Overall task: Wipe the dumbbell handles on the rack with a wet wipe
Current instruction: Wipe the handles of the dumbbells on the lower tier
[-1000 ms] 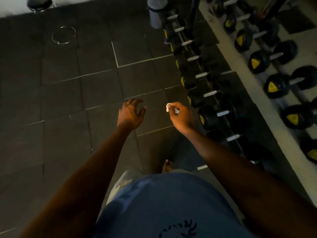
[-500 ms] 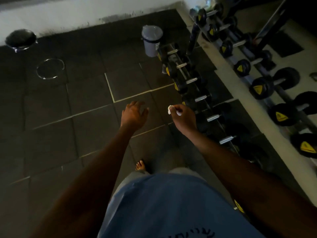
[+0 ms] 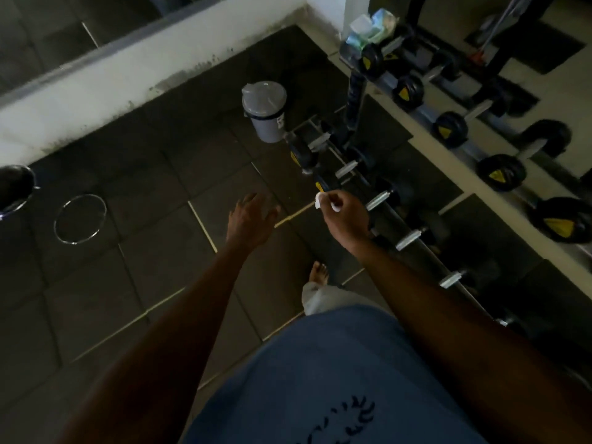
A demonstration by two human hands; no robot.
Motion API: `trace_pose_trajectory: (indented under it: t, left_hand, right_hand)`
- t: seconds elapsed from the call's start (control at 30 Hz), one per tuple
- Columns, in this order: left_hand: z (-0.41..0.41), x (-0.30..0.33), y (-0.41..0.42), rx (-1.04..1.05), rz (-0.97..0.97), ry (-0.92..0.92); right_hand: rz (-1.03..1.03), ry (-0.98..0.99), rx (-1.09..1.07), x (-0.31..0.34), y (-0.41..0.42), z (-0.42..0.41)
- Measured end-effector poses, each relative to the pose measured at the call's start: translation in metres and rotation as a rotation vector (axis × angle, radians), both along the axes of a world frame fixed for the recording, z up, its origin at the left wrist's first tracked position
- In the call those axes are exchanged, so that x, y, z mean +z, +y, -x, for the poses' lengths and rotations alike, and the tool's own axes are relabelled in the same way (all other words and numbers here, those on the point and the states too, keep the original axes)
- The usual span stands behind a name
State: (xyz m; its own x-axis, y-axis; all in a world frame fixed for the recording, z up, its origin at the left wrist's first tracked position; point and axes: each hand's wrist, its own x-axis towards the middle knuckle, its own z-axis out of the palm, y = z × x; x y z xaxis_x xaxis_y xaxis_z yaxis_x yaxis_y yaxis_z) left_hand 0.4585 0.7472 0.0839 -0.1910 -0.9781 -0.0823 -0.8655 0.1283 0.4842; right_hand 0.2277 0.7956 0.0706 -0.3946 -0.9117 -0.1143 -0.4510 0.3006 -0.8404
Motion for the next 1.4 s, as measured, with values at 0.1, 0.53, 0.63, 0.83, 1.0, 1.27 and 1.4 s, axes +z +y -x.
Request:
trace_pose_trajectory:
  t: [0.1, 0.53, 0.63, 0.83, 1.0, 1.27, 1.4]
  left_hand:
    - [0.017, 0.007, -0.081, -0.058, -0.011, 0.016]
    - [0.096, -0.015, -0.371, -0.486, -0.149, -0.060]
    - [0.109, -0.030, -0.430, -0.550, -0.230, -0.034]
    - [0.115, -0.087, -0.525, -0.810, -0.364, -0.131]
    - [0.132, -0.168, -0.563, -0.889, -0.479, -0.202]
    - [0.135, -0.318, -0.589, -0.815, -0.539, -0.153]
    - [0.132, -0.362, -0.596, -0.755, -0.539, -0.101]
  right_hand:
    - [-0.037, -0.025, -0.030, 0.005, -0.072, 0.014]
    - [-0.110, -0.117, -0.283, -0.010, -0.292, 0.051]
    - [-0.182, -0.137, -0.410, -0.024, -0.336, 0.041]
    - [-0.316, -0.344, -0.725, -0.087, -0.415, 0.020]
    - [-0.353, -0.423, -0.852, -0.159, -0.453, 0.012]
    - [-0.313, -0.523, -0.940, -0.317, -0.473, 0.021]
    - [-0.271, -0.579, -0.868, -0.357, -0.486, 0.035]
